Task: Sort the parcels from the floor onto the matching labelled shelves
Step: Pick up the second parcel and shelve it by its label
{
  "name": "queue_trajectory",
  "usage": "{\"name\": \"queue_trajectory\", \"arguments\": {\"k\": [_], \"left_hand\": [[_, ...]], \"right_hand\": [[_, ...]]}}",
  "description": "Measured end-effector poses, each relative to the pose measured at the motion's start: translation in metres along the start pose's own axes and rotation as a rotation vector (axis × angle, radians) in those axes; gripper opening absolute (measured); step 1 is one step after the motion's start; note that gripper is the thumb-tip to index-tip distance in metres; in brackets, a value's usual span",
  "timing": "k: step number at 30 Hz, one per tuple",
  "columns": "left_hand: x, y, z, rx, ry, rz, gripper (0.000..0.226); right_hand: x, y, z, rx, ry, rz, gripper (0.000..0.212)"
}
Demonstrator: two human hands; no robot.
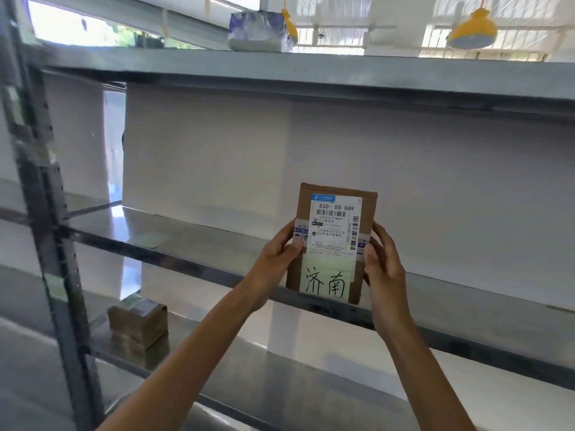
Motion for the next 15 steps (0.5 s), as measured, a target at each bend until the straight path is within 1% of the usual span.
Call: {"name": "queue_trajectory", "arguments": {"k": [4,7,11,15], "left_hand": [[0.045,-0.002,-0.005,0.002,0.159,-0.075,0.031],[0.081,0.000,-0.013,-0.011,0.247,-0.082,0.029],[0.128,0.003,-0.024,-0.029,0.300,-0.080,0.027],[0.175,0.004,-0.030,-0.041,0.328,-0.070,0.029]], "right_hand": [[-0.039,-0.005,0.008,0.023,-0.056,0.073,0.037],[-0.073,-0.007,0.008,0.022,-0.105,0.112,0.038],[-0.123,-0.005,0.000,-0.005,-0.154,0.143,0.039],[-0.169,-0.007,-0.006,-0.005,-0.162,0.165,0.040]]}}
Point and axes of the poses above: each hand's wrist, its own z-axis towards the middle knuckle, its own x-axis out of the back of the hand, y = z × x, the point moved 6 cm from there along z, towards the middle knuckle, and after that the axes turned 10 degrees about x, right-handed, at the moved point
